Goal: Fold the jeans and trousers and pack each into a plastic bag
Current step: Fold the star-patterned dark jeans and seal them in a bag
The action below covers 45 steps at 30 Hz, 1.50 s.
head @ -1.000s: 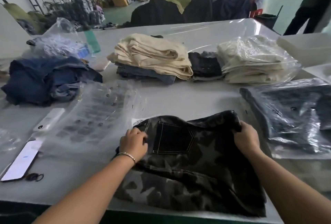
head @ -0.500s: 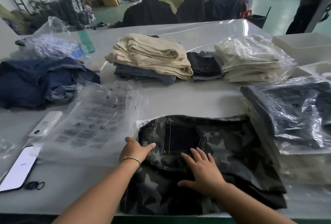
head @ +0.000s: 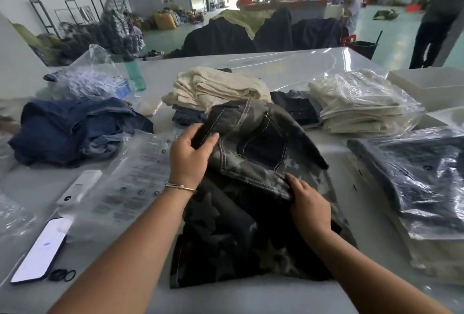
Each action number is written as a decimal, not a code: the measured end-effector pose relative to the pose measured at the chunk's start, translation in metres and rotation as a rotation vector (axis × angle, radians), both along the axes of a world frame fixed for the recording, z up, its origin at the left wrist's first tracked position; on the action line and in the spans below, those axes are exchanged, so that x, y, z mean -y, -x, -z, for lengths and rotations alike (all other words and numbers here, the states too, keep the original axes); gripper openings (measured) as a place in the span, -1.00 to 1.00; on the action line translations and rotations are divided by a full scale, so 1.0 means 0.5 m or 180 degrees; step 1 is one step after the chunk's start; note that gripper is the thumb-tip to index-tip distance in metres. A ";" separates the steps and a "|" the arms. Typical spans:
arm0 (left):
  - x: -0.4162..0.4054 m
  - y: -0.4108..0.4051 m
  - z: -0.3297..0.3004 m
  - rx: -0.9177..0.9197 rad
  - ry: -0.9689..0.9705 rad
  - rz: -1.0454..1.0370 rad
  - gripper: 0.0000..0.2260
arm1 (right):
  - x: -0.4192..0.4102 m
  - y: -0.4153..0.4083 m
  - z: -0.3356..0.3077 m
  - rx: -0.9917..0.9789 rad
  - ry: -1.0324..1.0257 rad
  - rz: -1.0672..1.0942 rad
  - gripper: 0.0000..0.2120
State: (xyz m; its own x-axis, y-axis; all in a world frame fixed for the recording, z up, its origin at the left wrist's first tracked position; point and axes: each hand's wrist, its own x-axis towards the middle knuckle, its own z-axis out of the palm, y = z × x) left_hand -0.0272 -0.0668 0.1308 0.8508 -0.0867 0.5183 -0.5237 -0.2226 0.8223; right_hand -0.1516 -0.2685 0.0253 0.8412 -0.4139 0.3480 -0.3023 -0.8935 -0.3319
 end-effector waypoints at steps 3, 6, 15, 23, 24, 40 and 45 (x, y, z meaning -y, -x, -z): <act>-0.031 -0.013 -0.016 0.0553 0.0180 -0.0502 -0.95 | -0.010 -0.007 -0.042 0.1185 -0.0261 -0.0088 -0.39; -0.043 -0.043 0.039 -0.0064 -0.0579 -0.0838 -0.83 | -0.016 0.008 -0.025 0.1121 -0.0201 -0.0100 -0.41; -0.025 0.014 0.239 -0.2661 -0.0782 -0.0165 -0.84 | -0.069 0.012 0.072 -0.1364 0.0351 -0.0871 -0.08; -0.019 0.087 0.207 -0.2627 0.0657 0.0597 -0.87 | -0.190 -0.058 0.087 -0.0585 -0.0715 -0.0894 -0.10; -0.017 0.096 0.208 -0.2798 0.0711 0.0692 -0.90 | -0.185 -0.064 0.082 -0.0492 -0.0638 -0.0862 -0.20; -0.027 0.083 0.209 -0.4244 0.1106 0.0927 -0.61 | -0.106 -0.028 0.001 0.0494 -0.4069 -0.0215 -0.62; 0.001 0.089 0.227 -0.3699 0.0729 0.0784 -0.44 | -0.118 0.009 0.025 -0.0354 -0.4797 -0.0820 -0.87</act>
State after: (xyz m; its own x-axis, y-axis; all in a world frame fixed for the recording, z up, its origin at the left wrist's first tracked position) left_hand -0.0715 -0.0673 0.0174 0.7926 -0.3183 -0.5201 0.5461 -0.0087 0.8376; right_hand -0.1559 -0.2097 0.0129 0.9357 -0.1567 -0.3162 -0.2807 0.2123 -0.9360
